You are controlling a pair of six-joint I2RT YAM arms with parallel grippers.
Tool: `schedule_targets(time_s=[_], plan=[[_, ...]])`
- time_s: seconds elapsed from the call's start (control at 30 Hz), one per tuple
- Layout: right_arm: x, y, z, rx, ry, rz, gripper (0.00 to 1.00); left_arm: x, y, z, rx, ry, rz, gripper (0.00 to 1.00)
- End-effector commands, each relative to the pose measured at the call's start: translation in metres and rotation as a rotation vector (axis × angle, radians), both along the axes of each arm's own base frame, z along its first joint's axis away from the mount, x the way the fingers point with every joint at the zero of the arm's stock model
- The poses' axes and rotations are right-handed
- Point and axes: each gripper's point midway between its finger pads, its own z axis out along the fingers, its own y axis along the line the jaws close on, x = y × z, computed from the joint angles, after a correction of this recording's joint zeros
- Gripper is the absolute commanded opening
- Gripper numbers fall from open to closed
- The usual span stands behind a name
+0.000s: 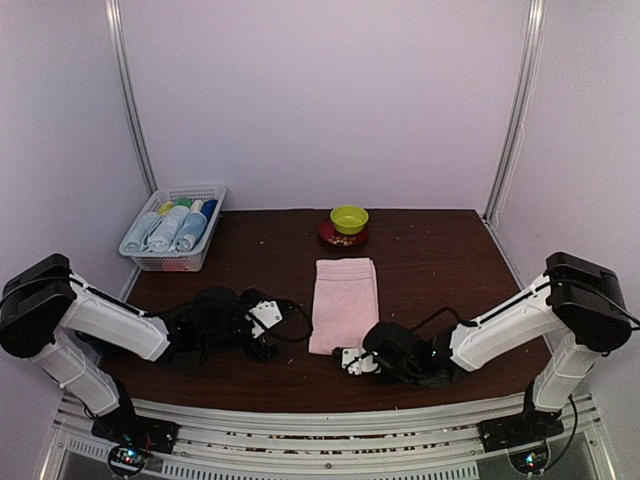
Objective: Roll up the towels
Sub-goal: Roll the towel at the center of the board.
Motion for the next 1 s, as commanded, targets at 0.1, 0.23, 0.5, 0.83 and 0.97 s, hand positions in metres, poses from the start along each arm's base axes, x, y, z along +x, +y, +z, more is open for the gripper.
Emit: schedule_targets(time_s=[0.1, 0.23, 0.5, 0.83, 0.97], plan=[[-0.01, -0.004, -0.016, -0.043, 0.085, 0.01, 0.0, -0.007, -0.007, 0.021, -0.036, -0.114, -0.052, 0.98], [-0.012, 0.002, 0.0, 0.037, 0.158, 0.0, 0.0, -0.015, -0.009, 0.015, -0.013, -0.149, -0.099, 0.98], [-0.024, 0.01, 0.026, 0.179, 0.314, 0.015, 0.0, -0.039, -0.025, 0.0, 0.047, -0.212, -0.246, 0.96], [-0.016, 0.008, 0.024, 0.198, 0.404, -0.035, 0.0, -0.065, -0.062, -0.028, 0.155, -0.221, -0.38, 0.8], [-0.012, 0.006, 0.019, 0.191, 0.417, -0.055, 0.0, -0.063, -0.07, -0.041, 0.189, -0.213, -0.368, 0.68]])
